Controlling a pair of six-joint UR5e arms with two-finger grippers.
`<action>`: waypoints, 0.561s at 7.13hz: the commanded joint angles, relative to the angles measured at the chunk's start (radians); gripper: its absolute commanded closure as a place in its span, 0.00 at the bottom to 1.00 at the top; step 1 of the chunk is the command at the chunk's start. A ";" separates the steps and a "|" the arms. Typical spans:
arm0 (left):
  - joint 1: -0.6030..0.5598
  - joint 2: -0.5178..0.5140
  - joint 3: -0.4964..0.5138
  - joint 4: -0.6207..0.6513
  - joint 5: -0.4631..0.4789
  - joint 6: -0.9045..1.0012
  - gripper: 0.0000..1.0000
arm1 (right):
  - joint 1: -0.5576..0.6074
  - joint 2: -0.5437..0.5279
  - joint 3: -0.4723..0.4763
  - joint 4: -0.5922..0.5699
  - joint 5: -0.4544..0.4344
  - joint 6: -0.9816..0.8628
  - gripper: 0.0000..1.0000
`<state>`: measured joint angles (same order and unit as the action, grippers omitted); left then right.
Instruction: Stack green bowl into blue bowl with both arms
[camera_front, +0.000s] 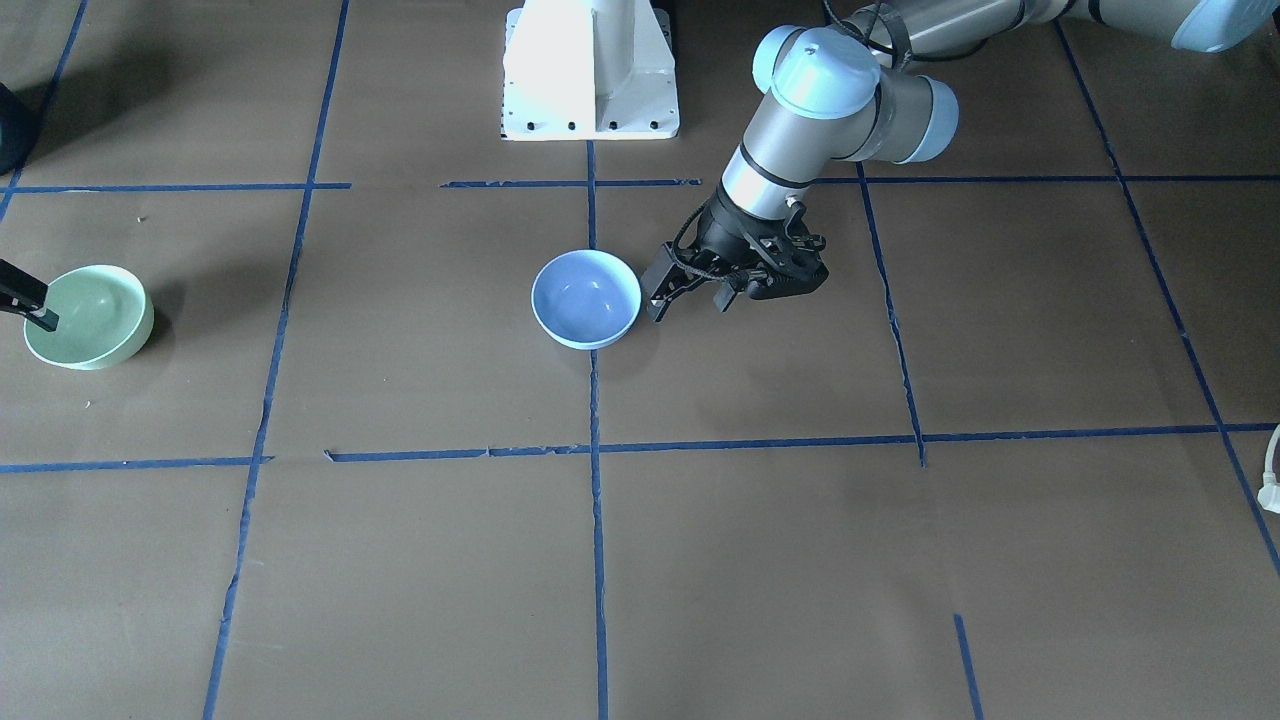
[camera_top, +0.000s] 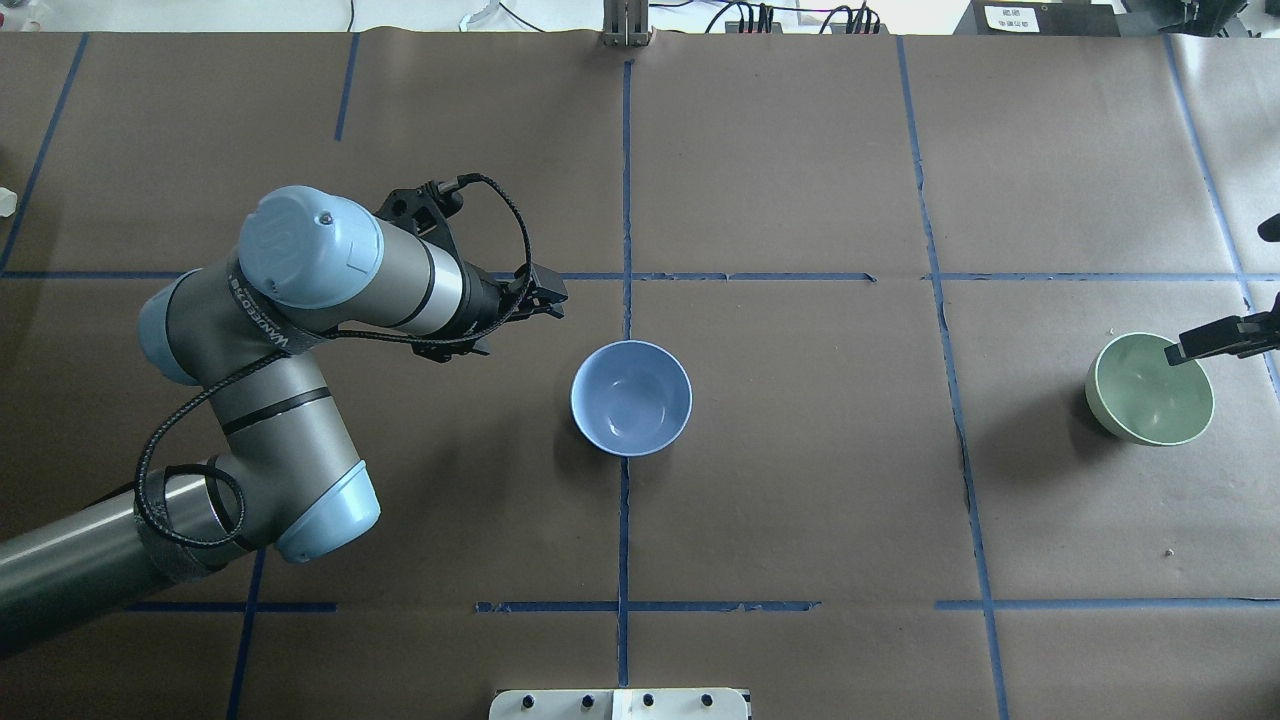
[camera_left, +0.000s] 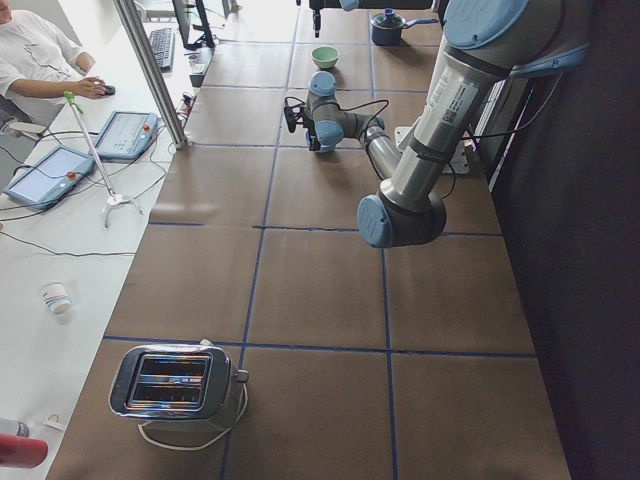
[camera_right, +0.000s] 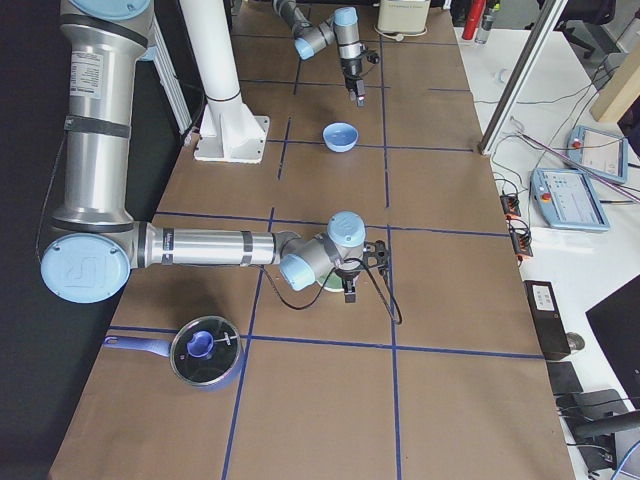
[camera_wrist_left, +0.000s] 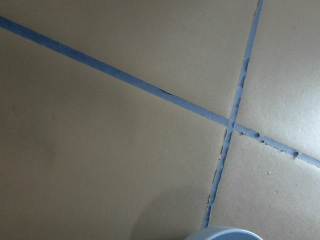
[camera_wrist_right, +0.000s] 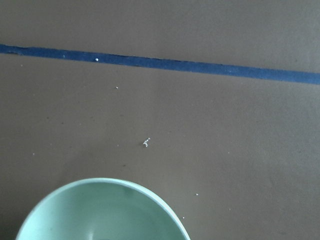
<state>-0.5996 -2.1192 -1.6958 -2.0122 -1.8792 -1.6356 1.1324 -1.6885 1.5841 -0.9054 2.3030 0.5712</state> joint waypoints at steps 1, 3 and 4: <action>-0.002 0.002 -0.002 0.001 0.000 -0.001 0.00 | -0.039 0.000 -0.041 0.048 0.000 0.041 0.19; -0.002 0.004 -0.002 0.001 0.000 -0.001 0.00 | -0.040 -0.005 -0.061 0.083 0.003 0.030 0.72; -0.002 0.004 -0.002 0.001 -0.001 -0.001 0.00 | -0.039 -0.016 -0.059 0.086 0.004 0.024 0.95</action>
<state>-0.6012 -2.1159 -1.6977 -2.0111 -1.8795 -1.6367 1.0936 -1.6949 1.5269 -0.8288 2.3050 0.6019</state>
